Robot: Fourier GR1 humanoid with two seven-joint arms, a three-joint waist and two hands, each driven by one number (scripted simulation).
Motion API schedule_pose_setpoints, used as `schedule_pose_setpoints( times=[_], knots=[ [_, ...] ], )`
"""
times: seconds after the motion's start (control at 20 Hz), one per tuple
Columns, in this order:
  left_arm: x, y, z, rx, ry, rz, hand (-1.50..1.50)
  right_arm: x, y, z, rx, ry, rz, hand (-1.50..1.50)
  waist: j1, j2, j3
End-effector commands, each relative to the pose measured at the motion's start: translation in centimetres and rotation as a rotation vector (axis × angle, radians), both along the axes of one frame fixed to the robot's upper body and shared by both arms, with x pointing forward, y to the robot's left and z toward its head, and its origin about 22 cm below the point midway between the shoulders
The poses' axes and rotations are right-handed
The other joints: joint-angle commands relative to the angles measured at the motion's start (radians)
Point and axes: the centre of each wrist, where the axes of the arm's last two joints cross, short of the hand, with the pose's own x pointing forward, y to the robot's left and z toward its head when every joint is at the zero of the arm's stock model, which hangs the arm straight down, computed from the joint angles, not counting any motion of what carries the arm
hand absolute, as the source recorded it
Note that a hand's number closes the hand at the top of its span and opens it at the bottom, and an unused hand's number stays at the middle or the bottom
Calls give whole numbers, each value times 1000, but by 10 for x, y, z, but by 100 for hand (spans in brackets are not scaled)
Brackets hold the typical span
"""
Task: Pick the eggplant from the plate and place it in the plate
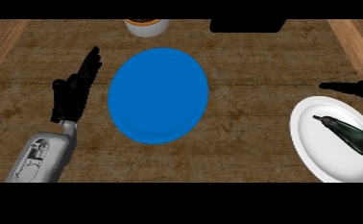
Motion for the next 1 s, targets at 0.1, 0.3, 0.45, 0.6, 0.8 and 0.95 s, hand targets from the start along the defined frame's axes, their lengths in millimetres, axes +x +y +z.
schedule_pose_setpoints(
  times=[0.1, 0.3, 0.45, 0.6, 0.8, 0.95],
  knots=[
    [-2, 5, 5, -8, 17, 7, 0, -6, 2, -48, -88, 51, 43, -150, 0, 0, 0],
    [4, 0, -4, -24, -9, 6, 0, 8, -3, -59, -100, 76, 39, -150, 5, 2, 0],
    [-22, 7, 6, 9, -7, -13, 0, -4, -17, -70, -108, 91, 38, -150, 6, -1, 0],
    [1, -2, 7, -3, 9, -1, 0, 5, -9, -74, -120, 99, 18, -150, -2, 0, 0],
    [2, -3, -1, 1, -15, 0, 0, 3, -26, -79, -142, 122, 19, -150, 1, 1, 0],
    [8, -14, 8, 9, -5, -8, 0, 2, -20, -89, -175, 127, 44, -150, -1, 0, 0]
  ],
)
